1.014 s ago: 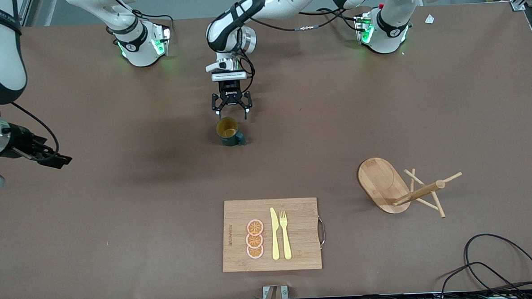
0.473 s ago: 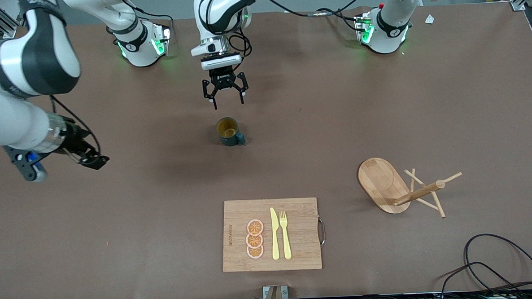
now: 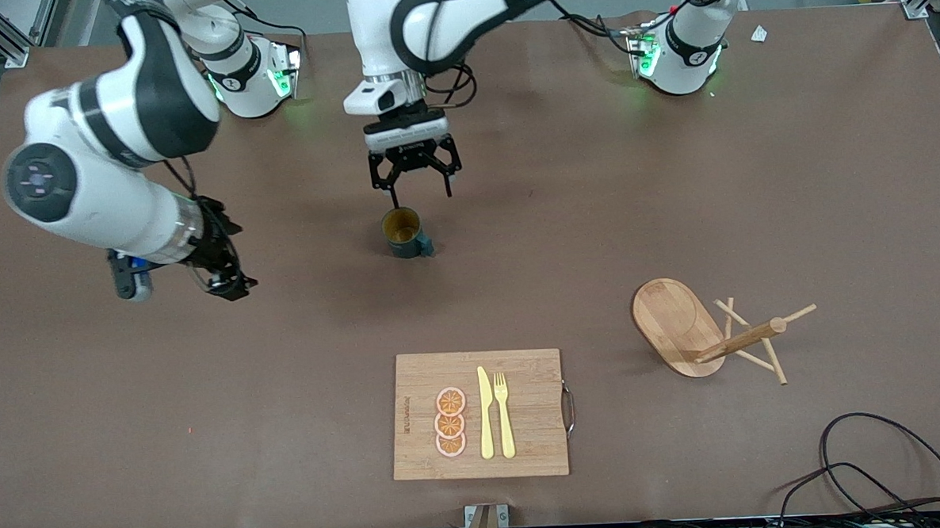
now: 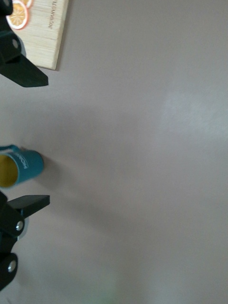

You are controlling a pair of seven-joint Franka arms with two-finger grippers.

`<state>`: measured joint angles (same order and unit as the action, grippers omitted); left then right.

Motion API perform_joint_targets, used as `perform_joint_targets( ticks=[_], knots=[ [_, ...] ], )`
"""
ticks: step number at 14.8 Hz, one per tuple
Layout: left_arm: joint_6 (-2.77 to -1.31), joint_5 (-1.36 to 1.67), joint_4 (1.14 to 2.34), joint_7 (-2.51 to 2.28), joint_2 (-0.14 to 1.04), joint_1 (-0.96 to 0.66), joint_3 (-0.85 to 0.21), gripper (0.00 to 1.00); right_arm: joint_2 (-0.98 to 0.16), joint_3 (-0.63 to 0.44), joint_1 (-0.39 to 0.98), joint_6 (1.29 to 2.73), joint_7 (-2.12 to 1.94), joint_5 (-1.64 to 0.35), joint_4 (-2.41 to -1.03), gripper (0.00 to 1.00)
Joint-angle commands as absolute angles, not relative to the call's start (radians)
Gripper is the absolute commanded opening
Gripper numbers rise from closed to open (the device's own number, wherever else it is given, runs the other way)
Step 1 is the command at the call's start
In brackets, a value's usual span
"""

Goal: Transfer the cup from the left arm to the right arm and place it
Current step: 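Open the left gripper and raise it while the right gripper approaches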

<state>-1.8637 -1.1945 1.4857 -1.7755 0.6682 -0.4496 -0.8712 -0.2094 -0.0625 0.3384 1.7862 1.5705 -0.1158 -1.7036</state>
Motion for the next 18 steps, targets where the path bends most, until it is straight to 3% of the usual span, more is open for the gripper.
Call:
perform_joint_targets(
  ticks=[1,6,14,18],
  knots=[
    [-1.881,-1.143,1.508,-1.604,0.653,-0.255,-1.006,1.0,-0.189,-0.071,0.409,1.845,1.701,-0.126,-1.796,1.0],
    [-1.881,-1.025,1.468,-1.286,0.66,0.012,-1.146,1.0,-0.166,-0.071,0.549,2.003,1.912,-0.126,-1.966,1.0],
    [-1.789,-0.839,1.373,-1.013,0.647,0.201,-1.158,1.0,-0.169,-0.071,0.785,2.351,2.19,-0.126,-2.193,1.0],
    [-1.717,-0.838,1.338,-1.011,0.641,0.268,-1.199,1.0,-0.228,-0.072,0.817,2.387,2.218,-0.124,-2.194,0.99]
  ],
)
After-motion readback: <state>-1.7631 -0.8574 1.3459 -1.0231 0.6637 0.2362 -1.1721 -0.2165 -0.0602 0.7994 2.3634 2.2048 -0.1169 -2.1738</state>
